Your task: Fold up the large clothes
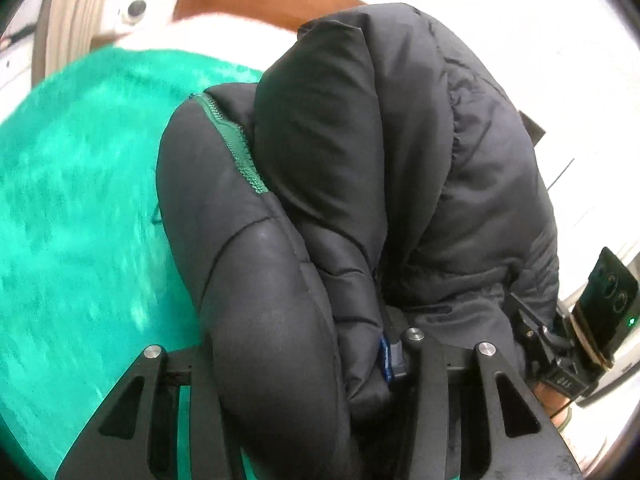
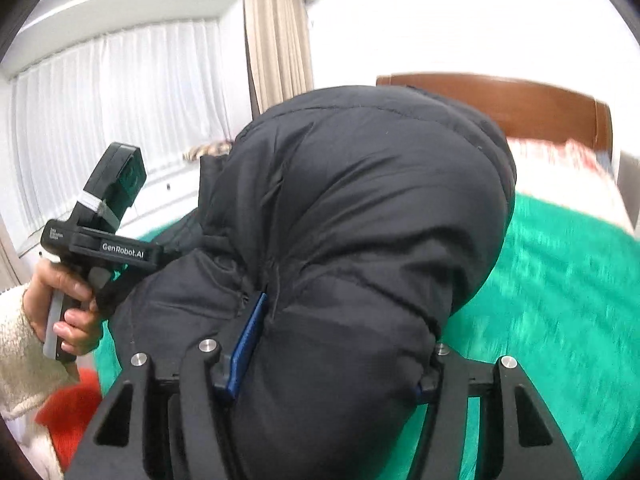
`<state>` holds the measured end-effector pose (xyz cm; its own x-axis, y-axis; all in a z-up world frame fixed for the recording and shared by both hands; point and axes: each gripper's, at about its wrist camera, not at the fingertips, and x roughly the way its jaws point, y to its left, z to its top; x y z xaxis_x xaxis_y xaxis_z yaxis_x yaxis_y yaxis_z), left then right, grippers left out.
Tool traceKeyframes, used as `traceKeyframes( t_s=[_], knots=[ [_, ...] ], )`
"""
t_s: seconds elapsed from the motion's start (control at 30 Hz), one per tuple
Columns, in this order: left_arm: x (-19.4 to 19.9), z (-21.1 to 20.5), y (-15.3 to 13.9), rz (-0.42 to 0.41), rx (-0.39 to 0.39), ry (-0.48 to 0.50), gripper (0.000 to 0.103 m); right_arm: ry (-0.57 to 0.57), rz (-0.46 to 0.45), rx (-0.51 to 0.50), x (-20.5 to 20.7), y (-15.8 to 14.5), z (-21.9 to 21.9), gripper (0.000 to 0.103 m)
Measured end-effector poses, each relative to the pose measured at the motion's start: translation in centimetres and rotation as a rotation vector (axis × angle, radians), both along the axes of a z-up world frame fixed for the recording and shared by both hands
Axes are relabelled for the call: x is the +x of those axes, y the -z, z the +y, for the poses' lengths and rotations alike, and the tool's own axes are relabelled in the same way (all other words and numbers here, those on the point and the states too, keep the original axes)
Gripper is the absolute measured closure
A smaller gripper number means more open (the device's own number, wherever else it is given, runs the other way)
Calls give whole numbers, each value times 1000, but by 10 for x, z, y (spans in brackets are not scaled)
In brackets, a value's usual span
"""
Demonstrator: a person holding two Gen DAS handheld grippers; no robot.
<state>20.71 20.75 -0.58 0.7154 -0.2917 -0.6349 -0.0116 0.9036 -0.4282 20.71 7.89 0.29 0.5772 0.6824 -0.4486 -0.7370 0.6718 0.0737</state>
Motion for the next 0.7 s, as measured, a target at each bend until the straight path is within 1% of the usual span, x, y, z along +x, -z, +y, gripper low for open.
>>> traceKeyframes(
  t_s=[0.07,0.1,0.13,0.17,0.2,0.23,0.27,0.3,0.33,0.37,0.4,0.43,0.47,0.5,0.53,0.57,0.6,0.63,0.67,0.7],
  knots=[
    [13,2,-15,-29,9,-14,59,-10,-15,22,22,-12,5,45],
    [21,4,-20,-40,13,-25,60,-13,-2,38,37,-14,7,45],
    [32,4,-22,-49,22,-37,59,-15,23,52,49,-12,8,45],
    [44,4,-21,-50,35,-44,54,-11,60,67,64,-8,8,43],
    [58,3,-15,-33,45,-46,50,3,129,86,86,2,5,36],
    [77,3,0,12,53,-56,37,31,217,93,103,16,3,23],
    [92,3,18,73,63,-73,22,82,303,79,121,31,2,16],
    [105,5,37,134,76,-91,18,163,386,43,138,52,-1,7],
    [116,5,62,197,86,-100,19,239,443,-1,149,71,-7,7],
    [121,4,81,242,99,-105,21,279,474,-30,152,86,-12,7],
    [122,2,91,253,102,-107,20,303,489,-48,152,97,-16,7],
    [118,1,92,225,76,-107,20,306,493,-49,145,104,-24,7],
    [113,1,89,199,61,-121,20,297,490,-40,140,105,-26,7],
    [105,-2,80,166,61,-142,20,293,468,-31,130,102,-28,7],
    [98,-3,72,134,59,-145,20,292,447,-29,137,92,-30,7],
    [86,-2,66,99,61,-142,17,291,417,-26,130,85,-33,7],
    [72,-9,50,51,90,-146,14,292,379,-28,130,78,-36,7],
    [67,-15,38,20,127,-156,7,299,334,-35,122,69,-41,6],
    [54,-26,22,-26,195,-178,1,304,295,-44,114,61,-47,5],
    [43,-34,13,-55,240,-194,0,309,255,-52,104,47,-49,3]
  ],
)
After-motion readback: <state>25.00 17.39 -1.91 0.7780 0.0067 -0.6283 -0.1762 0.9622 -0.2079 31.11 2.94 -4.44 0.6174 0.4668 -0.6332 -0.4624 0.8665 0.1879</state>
